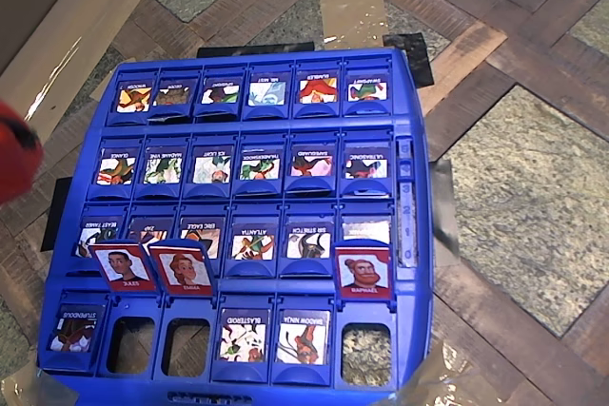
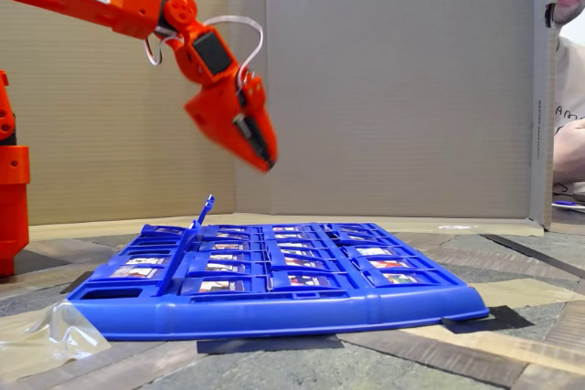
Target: Flip A0.
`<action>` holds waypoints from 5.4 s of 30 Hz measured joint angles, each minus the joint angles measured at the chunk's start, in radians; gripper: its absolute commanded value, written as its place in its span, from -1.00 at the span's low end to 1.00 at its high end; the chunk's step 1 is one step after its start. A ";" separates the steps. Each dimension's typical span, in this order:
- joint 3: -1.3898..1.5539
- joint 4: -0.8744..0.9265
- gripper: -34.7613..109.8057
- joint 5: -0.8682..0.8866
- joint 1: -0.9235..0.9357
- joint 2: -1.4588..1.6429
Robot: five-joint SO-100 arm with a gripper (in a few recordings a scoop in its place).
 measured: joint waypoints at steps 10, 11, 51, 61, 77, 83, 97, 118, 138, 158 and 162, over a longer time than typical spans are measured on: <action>0.193 -0.308 -0.50 -0.058 0.106 0.238; 0.212 -0.327 -0.50 -0.067 0.118 0.258; 0.965 -1.486 -0.52 0.253 0.357 1.358; 1.101 -2.074 -0.52 0.249 0.367 1.381; 1.152 -2.579 -0.51 0.345 0.344 1.381; 1.157 -2.631 -0.50 0.362 0.339 1.384; 1.157 -2.634 -0.48 -0.383 0.339 1.384; 1.157 -2.637 -0.52 -2.017 0.348 1.384; 1.157 -2.640 -0.52 -2.786 0.345 1.384; 1.157 -2.642 -0.52 -2.786 0.345 1.384; 1.157 -2.642 -0.52 -2.787 0.345 1.384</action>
